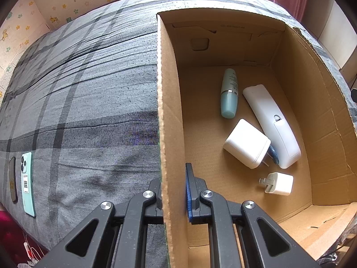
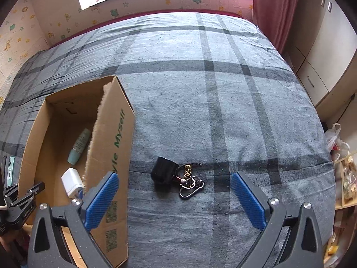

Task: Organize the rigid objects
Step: 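Move the right tool out of the box to the black fob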

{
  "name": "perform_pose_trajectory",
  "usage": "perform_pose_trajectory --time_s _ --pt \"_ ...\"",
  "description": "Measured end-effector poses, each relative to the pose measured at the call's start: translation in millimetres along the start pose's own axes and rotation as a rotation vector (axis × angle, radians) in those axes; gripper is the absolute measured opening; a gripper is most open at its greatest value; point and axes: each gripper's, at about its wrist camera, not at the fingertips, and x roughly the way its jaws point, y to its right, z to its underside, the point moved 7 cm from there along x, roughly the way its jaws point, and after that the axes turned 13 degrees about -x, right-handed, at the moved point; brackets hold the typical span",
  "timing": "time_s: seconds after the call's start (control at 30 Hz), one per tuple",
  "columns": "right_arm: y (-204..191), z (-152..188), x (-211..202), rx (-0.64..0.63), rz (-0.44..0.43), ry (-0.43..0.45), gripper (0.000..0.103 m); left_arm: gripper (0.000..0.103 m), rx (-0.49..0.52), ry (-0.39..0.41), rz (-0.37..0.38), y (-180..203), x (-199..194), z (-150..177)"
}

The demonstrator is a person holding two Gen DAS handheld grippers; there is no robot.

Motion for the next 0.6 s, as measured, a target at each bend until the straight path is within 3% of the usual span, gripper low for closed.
perform_pose_trajectory --time_s 0.23,0.6 --pt "9.1 15.4 27.5 0.016 -0.007 -0.045 0.103 0.012 -0.002 -0.001 0.001 1.4 -1.0 0.1" --pt "3.8 7.7 59.9 -0.022 -0.017 -0.094 0.102 0.012 0.008 0.002 -0.007 2.5 -0.9 0.6"
